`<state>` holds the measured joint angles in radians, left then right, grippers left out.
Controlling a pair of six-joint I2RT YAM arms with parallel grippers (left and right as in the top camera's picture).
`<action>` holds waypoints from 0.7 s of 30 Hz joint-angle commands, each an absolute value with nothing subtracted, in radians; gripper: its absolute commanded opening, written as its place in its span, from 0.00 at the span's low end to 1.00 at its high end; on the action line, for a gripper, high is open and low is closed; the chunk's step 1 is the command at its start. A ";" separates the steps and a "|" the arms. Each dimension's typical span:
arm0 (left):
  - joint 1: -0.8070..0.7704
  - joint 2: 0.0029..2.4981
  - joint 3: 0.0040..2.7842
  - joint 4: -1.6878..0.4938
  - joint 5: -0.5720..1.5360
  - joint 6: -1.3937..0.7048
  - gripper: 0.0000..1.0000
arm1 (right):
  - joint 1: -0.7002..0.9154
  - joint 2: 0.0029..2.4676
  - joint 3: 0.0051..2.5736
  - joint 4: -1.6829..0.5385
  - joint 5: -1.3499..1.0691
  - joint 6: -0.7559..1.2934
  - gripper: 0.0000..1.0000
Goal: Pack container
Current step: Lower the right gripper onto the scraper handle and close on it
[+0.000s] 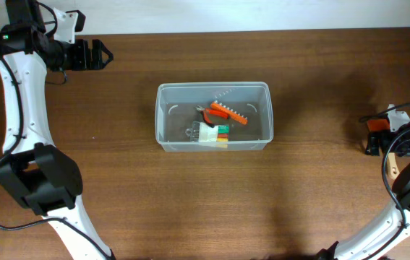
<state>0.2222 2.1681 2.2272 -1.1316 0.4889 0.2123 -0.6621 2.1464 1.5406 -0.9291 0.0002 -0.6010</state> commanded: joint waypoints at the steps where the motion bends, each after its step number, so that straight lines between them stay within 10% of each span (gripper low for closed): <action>1: 0.225 2.167 2.243 -1.131 0.489 0.203 0.99 | -0.670 2.167 1.541 -0.923 0.009 -0.595 0.99; 21: 0.225 2.167 2.243 -1.131 0.489 0.203 0.99 | -0.720 2.167 1.541 -0.922 -0.046 -0.599 0.93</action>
<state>0.2222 2.1681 2.2272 -1.1316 0.4889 0.2123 -0.7345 2.1479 1.5406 -0.9253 -0.0269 -0.5983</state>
